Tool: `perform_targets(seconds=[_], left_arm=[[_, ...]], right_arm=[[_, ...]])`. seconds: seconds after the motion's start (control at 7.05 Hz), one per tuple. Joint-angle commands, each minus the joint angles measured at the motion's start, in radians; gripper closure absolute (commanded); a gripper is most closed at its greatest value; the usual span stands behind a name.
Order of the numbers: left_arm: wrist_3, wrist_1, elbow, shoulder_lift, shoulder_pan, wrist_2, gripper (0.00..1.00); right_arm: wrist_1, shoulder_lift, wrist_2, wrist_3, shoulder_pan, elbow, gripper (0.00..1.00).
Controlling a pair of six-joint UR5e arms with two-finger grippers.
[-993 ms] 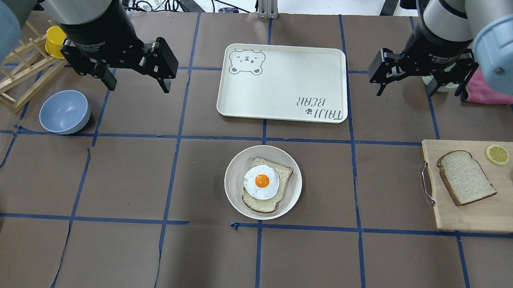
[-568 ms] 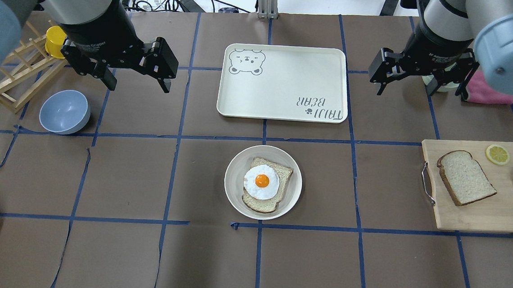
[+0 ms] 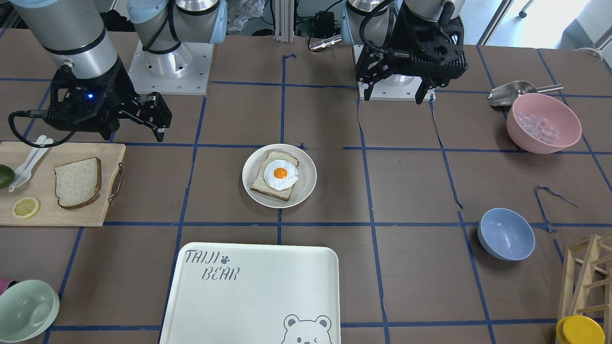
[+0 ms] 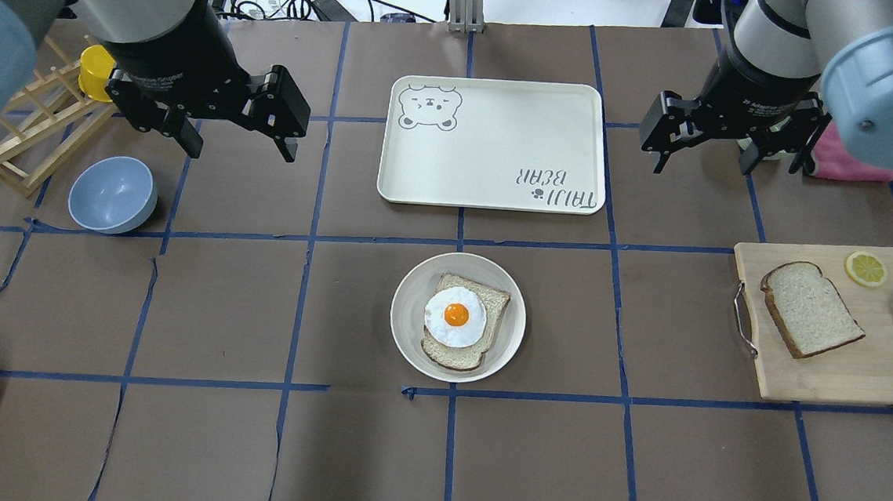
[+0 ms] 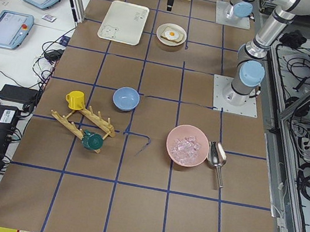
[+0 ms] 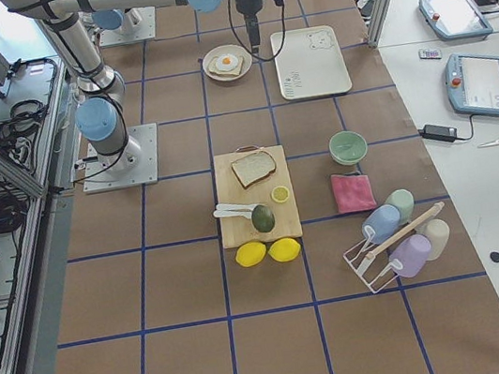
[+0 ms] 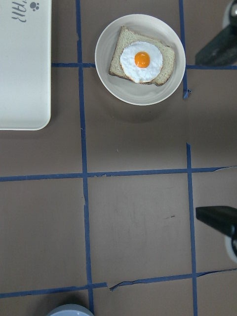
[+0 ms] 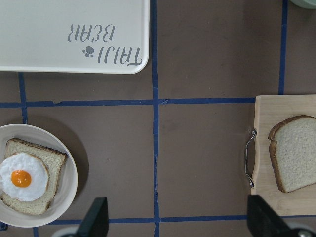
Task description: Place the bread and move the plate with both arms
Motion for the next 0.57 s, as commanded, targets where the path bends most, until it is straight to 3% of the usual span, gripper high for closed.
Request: perform_targets(seconds=[0.0, 0.43], left_arm=[[0.000, 0.000, 0.000, 0.000, 0.000, 0.000, 0.00], [0.000, 0.003, -0.002, -0.001, -0.002, 0.000, 0.00]], right_arm=[[-0.006, 0.011, -0.006, -0.002, -0.006, 0.004, 0.00], [0.027, 0.005, 0.004, -0.002, -0.003, 0.004, 0.00]])
